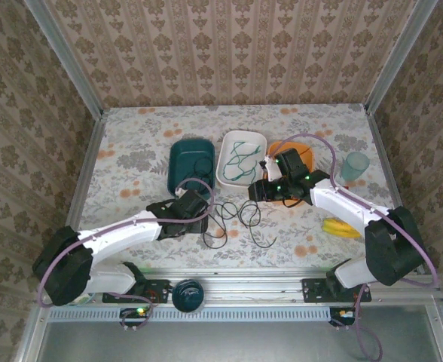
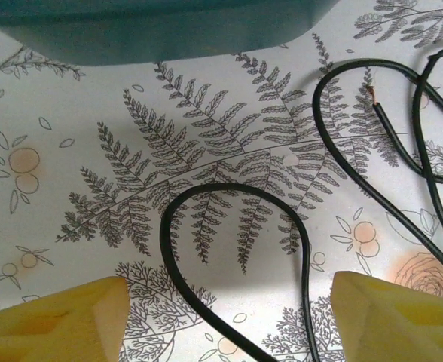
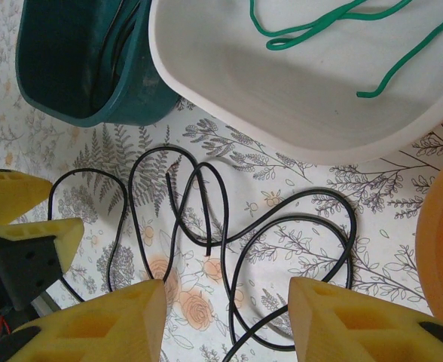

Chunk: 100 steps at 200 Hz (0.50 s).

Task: Untangle the cables

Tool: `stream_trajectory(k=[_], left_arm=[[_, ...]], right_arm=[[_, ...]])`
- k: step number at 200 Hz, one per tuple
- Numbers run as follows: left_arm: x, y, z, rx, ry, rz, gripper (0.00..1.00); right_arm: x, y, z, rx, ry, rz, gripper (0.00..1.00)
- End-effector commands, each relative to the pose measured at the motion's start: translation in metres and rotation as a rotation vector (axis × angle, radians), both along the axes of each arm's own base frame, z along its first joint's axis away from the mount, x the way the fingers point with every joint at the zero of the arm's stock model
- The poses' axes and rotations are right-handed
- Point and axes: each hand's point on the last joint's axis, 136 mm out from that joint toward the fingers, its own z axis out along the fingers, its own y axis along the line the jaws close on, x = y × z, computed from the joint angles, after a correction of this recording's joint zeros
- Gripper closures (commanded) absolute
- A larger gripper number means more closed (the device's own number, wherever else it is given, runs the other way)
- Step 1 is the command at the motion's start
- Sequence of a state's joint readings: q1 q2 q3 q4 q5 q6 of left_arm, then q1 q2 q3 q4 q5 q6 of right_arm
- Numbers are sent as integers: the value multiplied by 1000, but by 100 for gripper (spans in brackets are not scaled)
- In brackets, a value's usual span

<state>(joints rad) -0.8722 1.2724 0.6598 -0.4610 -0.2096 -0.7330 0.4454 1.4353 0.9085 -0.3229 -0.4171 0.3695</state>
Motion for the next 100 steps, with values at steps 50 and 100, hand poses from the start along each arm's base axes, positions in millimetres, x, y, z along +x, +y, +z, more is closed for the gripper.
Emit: stream_trajectory(k=[50, 100], left_arm=[[17, -26, 52, 70, -177, -118, 100], [29, -58, 227, -180, -638, -304, 100]], right_arm=[[4, -9, -2, -39, -15, -39, 52], [17, -33, 4, -42, -55, -167, 52]])
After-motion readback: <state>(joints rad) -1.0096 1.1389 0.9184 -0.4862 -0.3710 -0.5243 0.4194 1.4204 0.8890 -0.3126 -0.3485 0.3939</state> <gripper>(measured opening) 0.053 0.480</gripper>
